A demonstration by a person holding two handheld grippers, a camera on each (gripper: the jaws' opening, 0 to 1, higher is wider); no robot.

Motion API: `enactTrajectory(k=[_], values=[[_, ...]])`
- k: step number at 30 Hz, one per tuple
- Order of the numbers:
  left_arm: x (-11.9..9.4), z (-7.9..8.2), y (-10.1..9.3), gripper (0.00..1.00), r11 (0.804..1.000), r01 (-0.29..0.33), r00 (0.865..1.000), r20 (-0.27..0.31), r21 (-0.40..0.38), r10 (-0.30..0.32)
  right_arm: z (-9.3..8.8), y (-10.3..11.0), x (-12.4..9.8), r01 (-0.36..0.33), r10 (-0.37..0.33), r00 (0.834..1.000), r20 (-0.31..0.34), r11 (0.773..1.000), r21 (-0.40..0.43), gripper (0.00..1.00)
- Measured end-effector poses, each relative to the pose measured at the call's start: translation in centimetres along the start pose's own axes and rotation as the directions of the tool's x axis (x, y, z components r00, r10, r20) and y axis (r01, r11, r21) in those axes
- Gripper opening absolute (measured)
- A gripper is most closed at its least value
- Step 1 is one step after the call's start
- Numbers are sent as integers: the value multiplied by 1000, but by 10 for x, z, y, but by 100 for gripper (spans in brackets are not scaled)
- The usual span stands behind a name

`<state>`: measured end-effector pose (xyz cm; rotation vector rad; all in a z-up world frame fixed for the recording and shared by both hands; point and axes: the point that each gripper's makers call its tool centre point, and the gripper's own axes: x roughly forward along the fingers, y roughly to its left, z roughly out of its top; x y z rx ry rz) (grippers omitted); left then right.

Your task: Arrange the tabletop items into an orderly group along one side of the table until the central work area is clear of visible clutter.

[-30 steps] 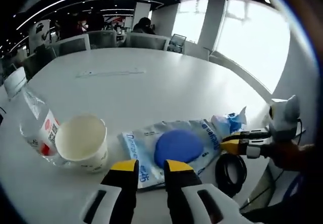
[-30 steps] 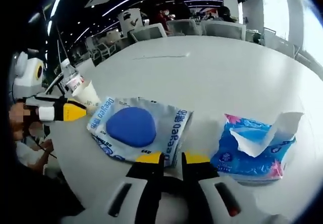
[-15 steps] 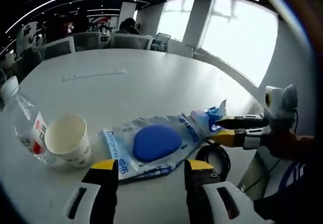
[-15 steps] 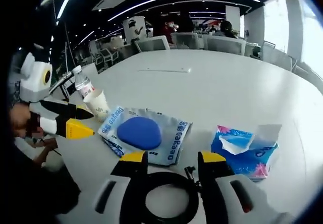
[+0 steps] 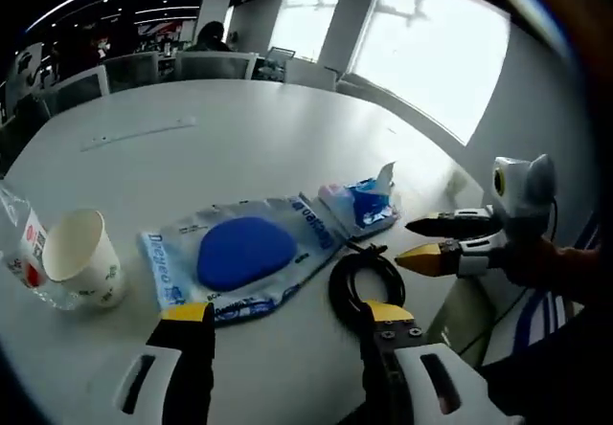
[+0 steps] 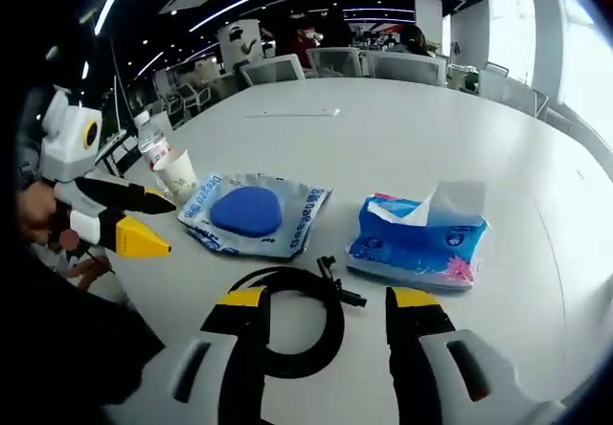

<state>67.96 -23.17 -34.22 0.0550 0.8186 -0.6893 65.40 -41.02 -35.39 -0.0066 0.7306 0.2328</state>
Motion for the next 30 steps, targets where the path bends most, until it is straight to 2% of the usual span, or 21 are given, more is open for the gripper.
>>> enactTrajectory(k=[4, 5, 8, 9, 11, 16, 19, 22, 25, 30], values=[[6, -5, -17, 58, 999, 45, 998, -34, 19, -44, -11, -4, -4, 6, -6, 1000, -29, 1000, 11, 43], [12, -7, -35, 58, 996, 84, 995, -61, 37, -82, -17, -4, -1, 2, -1, 999, -46, 1000, 16, 43], [21, -9, -49, 57, 992, 114, 991, -81, 53, -110, -21, -4, 0, -2, 3, 998, -59, 1000, 22, 43], [31, -12, -66, 56, 988, 145, 985, -102, 59, -139, -24, -2, 2, -10, 11, 997, -75, 1000, 17, 42], [37, -13, -72, 53, 986, 156, 983, -111, 60, -149, -27, -2, 4, -15, 16, 996, -85, 1000, 12, 39], [51, -17, -78, 50, 983, 157, 982, -121, 98, -145, -38, -2, 13, -32, 32, 992, -120, 999, -2, 36], [56, -20, -81, 44, 981, 168, 979, -137, 101, -154, -40, -3, 14, -37, 36, 991, -131, 999, -3, 33], [66, -26, -85, 36, 978, 183, 973, -159, 102, -166, -41, -3, 16, -38, 36, 989, -141, 999, -8, 29], [73, -28, -84, 25, 980, 177, 974, -157, 91, -161, -44, -4, 21, -38, 35, 988, -151, 999, -18, 25], [81, -34, -80, 23, 984, 157, 974, -176, 78, -142, -44, -4, 17, -33, 25, 987, -161, 998, -46, 18]])
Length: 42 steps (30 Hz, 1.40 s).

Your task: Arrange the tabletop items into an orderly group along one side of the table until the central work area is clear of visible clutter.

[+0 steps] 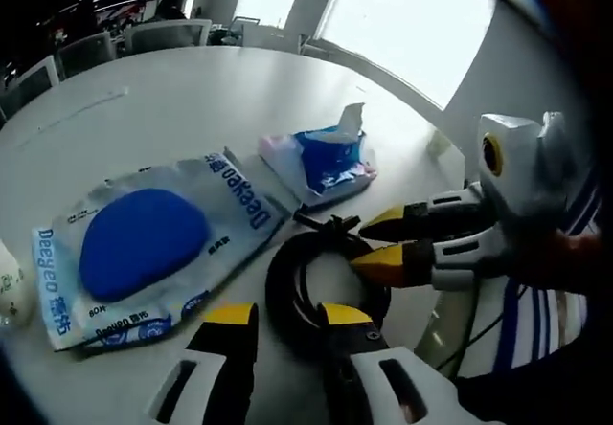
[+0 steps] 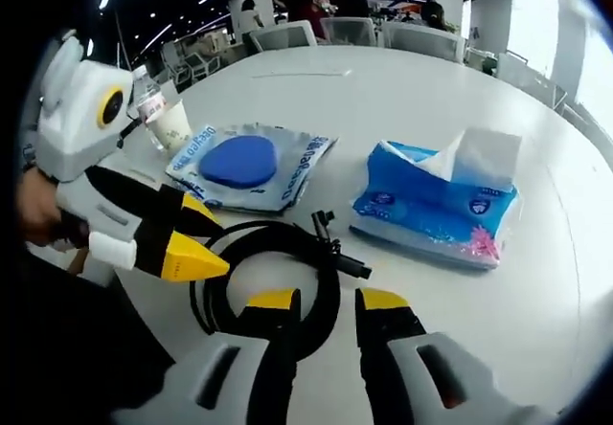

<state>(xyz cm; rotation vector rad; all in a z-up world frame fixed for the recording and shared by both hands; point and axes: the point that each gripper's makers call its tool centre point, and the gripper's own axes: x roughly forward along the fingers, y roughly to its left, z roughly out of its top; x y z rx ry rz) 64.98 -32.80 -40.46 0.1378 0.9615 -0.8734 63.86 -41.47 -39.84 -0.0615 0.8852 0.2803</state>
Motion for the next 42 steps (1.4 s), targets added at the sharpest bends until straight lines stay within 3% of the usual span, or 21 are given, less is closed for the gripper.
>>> enactTrajectory(k=[6, 13, 27, 36, 42], values=[[7, 1, -3, 18, 1000, 2, 1000, -5, -12, -2, -5, 4, 5, -7, 7, 1000, -10, 1000, -1, 10], [7, 2, -3, 15, 1000, -3, 1000, -13, -13, 3, -5, 0, 7, 9, -9, 1000, -13, 1000, 0, 9], [-5, 5, -5, 5, 997, 25, 1000, -13, -76, -26, -1, 3, -4, -1, 1, 1000, 2, 994, 109, 4], [-10, 1, -10, 5, 996, 45, 998, -50, -81, -49, -11, 8, -5, -17, 21, 999, -34, 993, 115, 4], [-3, -4, -12, 6, 996, 46, 997, -58, -71, -51, -15, 7, -4, 15, -12, 999, -46, 998, 61, 5]])
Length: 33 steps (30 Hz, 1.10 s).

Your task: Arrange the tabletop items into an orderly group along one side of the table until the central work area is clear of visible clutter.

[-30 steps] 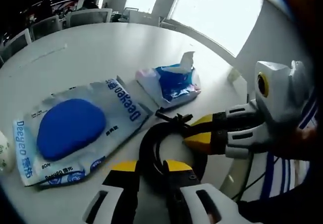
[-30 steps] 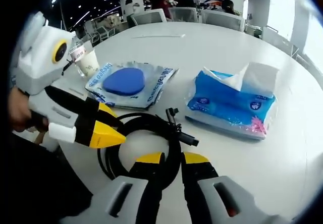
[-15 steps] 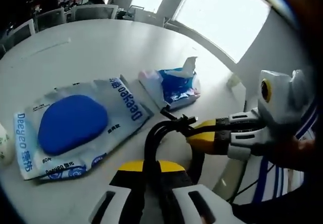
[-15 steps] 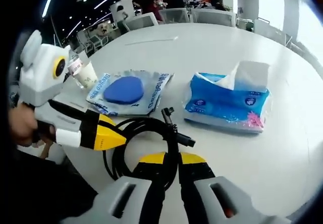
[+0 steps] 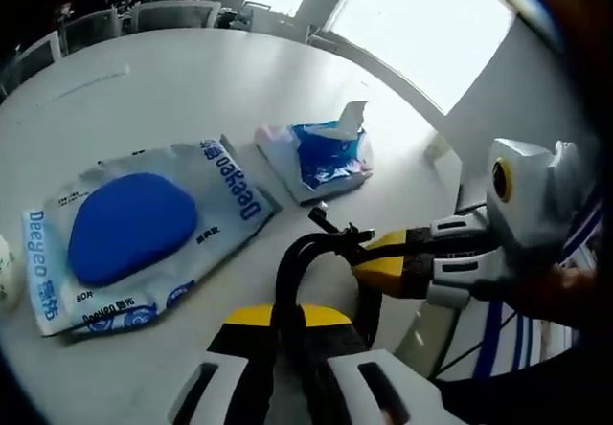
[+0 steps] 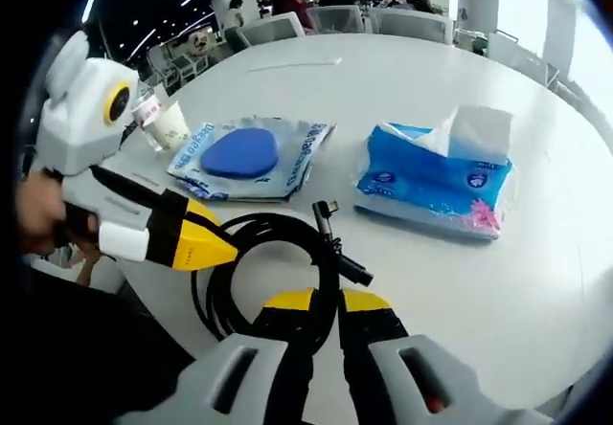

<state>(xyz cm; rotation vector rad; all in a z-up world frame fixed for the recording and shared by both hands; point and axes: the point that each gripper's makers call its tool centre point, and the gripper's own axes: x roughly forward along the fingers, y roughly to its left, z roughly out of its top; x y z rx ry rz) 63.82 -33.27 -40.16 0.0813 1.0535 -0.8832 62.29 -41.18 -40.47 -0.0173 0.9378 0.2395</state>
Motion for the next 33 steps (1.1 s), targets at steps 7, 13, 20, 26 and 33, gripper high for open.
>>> enactTrajectory(k=[7, 13, 20, 26, 33], values=[[4, 0, 0, 6, 997, -21, 1000, -2, 77, 21, -3, 0, 3, 28, -27, 1000, 9, 998, -64, 5], [4, 1, 0, 7, 995, -22, 1000, 8, 94, 22, -2, -1, 2, 36, -35, 999, 14, 996, -83, 5], [2, -1, -1, 13, 994, -14, 1000, 13, 107, 12, -2, -1, 3, 44, -43, 999, 11, 993, -110, 11], [-5, 4, -2, 23, 995, -3, 999, 54, 99, -2, 2, -1, -1, 45, -42, 999, 32, 995, -93, 17], [-30, 4, 2, 33, 994, 13, 994, 104, 112, -25, 16, -3, -14, 44, -38, 997, 72, 995, -86, 24]])
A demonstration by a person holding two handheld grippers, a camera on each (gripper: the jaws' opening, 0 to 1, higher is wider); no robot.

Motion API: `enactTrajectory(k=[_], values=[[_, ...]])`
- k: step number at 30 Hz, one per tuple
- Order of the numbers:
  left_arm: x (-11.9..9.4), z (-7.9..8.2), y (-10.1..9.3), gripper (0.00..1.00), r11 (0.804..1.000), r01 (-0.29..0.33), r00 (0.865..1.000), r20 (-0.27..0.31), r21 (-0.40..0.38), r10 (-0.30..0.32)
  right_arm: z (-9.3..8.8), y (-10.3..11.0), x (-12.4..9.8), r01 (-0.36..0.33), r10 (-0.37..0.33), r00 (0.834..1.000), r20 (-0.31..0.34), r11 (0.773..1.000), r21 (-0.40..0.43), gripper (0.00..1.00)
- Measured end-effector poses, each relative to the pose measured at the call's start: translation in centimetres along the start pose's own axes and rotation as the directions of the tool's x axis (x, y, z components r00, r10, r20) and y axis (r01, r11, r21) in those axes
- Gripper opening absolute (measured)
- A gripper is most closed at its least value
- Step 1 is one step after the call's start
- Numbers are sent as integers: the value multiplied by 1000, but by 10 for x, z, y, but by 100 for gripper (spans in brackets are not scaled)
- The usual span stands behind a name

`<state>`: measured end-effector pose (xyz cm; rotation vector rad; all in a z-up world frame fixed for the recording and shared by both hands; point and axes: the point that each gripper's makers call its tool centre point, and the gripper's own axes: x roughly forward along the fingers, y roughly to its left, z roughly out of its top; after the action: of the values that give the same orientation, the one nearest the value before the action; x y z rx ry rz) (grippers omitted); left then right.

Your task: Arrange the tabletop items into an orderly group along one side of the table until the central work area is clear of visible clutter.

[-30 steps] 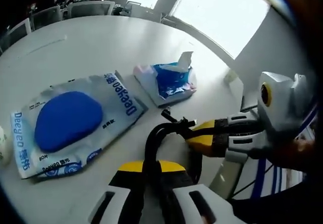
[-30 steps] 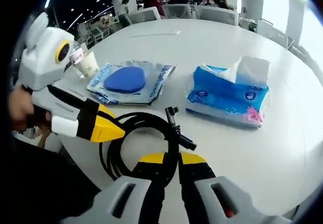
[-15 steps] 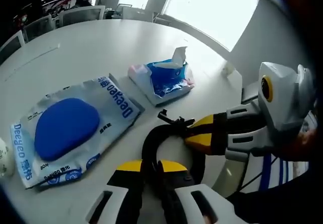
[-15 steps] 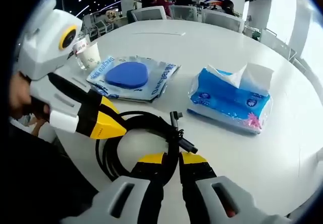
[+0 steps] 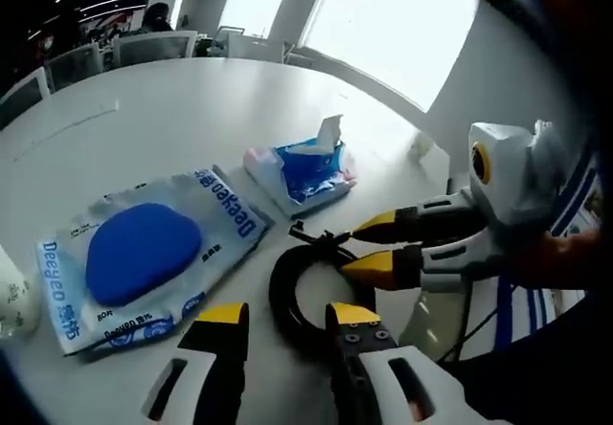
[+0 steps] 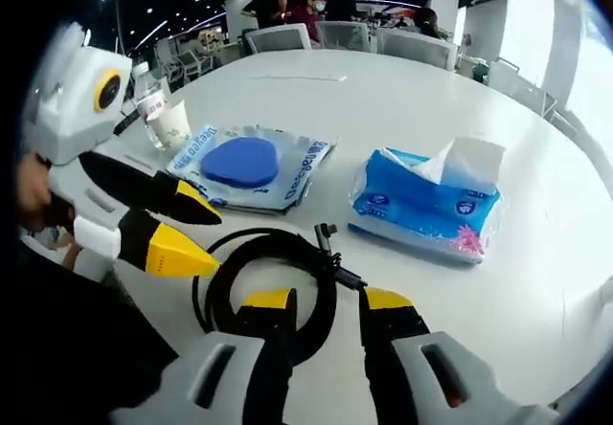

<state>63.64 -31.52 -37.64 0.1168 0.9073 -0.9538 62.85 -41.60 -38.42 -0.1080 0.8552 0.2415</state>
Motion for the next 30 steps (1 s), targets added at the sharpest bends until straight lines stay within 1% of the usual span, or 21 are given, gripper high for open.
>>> enactTrajectory(k=[2, 5, 7, 10, 12, 14, 15, 17, 18, 20, 22, 23, 24, 26, 30], values=[[-6, -2, 7, 35, 1000, -6, 1000, 8, -1, 6, 2, -3, -2, 4, -4, 1000, 9, 1000, 4, 25], [-18, -4, 15, 39, 1000, -10, 999, 31, -25, 11, 7, -7, -4, 3, -4, 1000, 29, 1000, 22, 28], [-29, -5, 22, 42, 999, -28, 999, 44, -36, 30, 11, -7, -9, -5, 4, 999, 38, 999, 33, 30], [-42, -4, 32, 46, 997, -54, 996, 74, -55, 58, 14, -6, -8, -31, 28, 998, 53, 998, 47, 35], [-52, -5, 46, 47, 993, -79, 992, 91, -84, 87, 15, -6, -9, -40, 36, 997, 65, 998, 57, 40], [-65, -3, 54, 49, 990, -97, 988, 108, -103, 108, 17, -5, -11, -50, 45, 997, 67, 997, 63, 43], [-73, -2, 59, 51, 987, -114, 984, 122, -114, 128, 19, -5, -12, -56, 51, 996, 73, 996, 67, 45], [-84, -2, 67, 54, 984, -134, 978, 142, -120, 150, 21, -4, -14, -74, 68, 994, 85, 995, 73, 54], [-90, -2, 72, 55, 982, -145, 975, 152, -123, 163, 23, -4, -15, -79, 72, 993, 91, 994, 73, 57], [-109, -2, 78, 57, 976, -171, 968, 160, -137, 192, 27, -7, -19, -84, 77, 992, 98, 994, 71, 59], [-119, -6, 87, 61, 973, -180, 966, 160, -146, 203, 29, -9, -22, -86, 78, 991, 105, 994, 68, 63], [-126, -10, 94, 64, 969, -191, 963, 160, -158, 216, 33, -11, -24, -86, 78, 990, 117, 994, 68, 65], [-134, -12, 102, 66, 964, -209, 956, 172, -166, 236, 34, -13, -26, -88, 79, 990, 121, 994, 71, 68], [-147, -16, 111, 69, 958, -224, 948, 188, -179, 256, 40, -13, -34, -93, 83, 987, 135, 993, 71, 73], [-166, -23, 122, 73, 946, -237, 942, 187, -221, 279, 46, -15, -41, -106, 94, 984, 153, 992, 73, 80]])
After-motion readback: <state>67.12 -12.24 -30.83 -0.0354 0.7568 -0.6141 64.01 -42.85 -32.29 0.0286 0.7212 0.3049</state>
